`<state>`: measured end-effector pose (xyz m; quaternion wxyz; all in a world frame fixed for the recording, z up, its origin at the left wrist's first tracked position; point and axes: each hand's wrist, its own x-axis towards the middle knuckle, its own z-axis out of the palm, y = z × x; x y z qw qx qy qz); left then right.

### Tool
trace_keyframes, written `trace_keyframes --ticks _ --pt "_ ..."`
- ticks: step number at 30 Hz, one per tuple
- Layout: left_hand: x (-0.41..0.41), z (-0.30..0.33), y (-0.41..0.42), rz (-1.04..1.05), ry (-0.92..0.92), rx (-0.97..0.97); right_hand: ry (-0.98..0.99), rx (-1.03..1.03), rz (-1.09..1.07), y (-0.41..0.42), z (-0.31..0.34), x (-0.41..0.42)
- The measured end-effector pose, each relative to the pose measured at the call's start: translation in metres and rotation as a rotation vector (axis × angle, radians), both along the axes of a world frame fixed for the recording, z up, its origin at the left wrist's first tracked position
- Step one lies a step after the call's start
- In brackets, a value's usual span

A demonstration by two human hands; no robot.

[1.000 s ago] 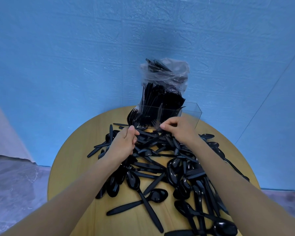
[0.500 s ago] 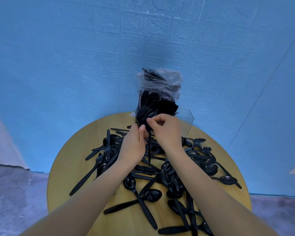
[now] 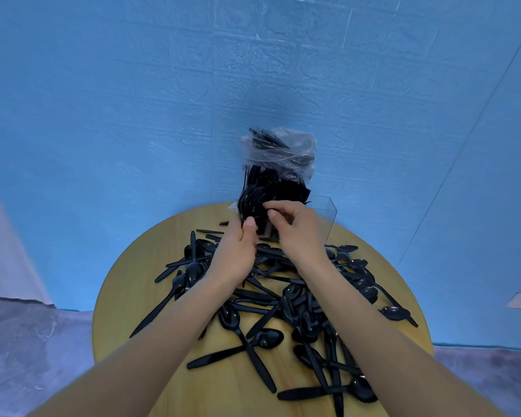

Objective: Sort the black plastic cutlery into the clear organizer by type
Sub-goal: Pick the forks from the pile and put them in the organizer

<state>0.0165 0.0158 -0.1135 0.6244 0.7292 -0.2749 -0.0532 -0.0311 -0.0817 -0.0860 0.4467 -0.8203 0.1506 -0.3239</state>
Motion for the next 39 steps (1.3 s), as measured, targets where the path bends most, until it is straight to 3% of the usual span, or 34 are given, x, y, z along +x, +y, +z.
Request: trace_keyframes --ticks 3,10,14,23,35,39 --pt "0.004 0.006 0.007 -0.004 0.029 0.022 0.005 -0.071 -0.024 -0.018 0.008 -0.013" --pt "0.012 0.018 0.013 -0.025 -0.039 0.111 0.022 -0.217 0.160 -0.039 0.035 -0.026" --pt "0.015 0.024 0.016 -0.070 -0.062 0.148 -0.008 -0.140 0.206 -0.046 0.039 -0.025" --pt "-0.003 0.023 0.007 -0.395 0.407 -0.035 -0.121 0.059 0.241 -0.037 0.016 -0.008" --pt "-0.004 0.023 0.008 -0.512 0.519 -0.135 -0.134 0.040 0.223 -0.044 0.013 -0.004" --pt "-0.002 0.021 0.012 -0.612 0.530 -0.103 -0.034 0.067 0.275 -0.042 0.009 -0.014"
